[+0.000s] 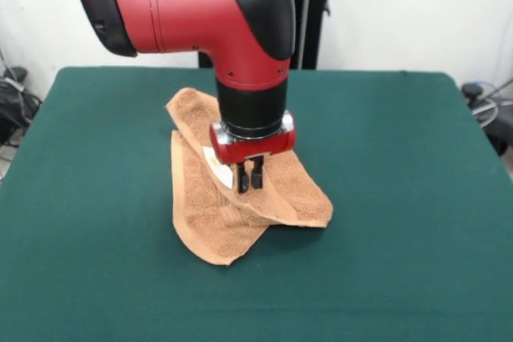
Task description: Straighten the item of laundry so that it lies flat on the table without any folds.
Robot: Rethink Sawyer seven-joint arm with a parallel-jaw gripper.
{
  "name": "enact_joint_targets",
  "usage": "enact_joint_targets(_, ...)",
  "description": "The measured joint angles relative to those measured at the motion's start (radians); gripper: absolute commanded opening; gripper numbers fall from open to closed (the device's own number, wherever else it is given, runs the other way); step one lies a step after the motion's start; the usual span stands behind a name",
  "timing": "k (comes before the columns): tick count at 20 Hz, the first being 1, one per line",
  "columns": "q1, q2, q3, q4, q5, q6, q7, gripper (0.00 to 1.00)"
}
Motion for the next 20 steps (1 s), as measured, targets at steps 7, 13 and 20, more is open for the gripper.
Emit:
enact_joint_targets(7,-0.003,-0.001,0.004,0.006,0.000,-0.001,0.000,0.00)
enact_joint_targets(13,0.024,-0.066,0.004,0.052,0.001,0.000,0.000,0.00)
enact_joint_targets(20,0.105,-0.200,0.003,0.129,0.050,0.030,0.000,0.00)
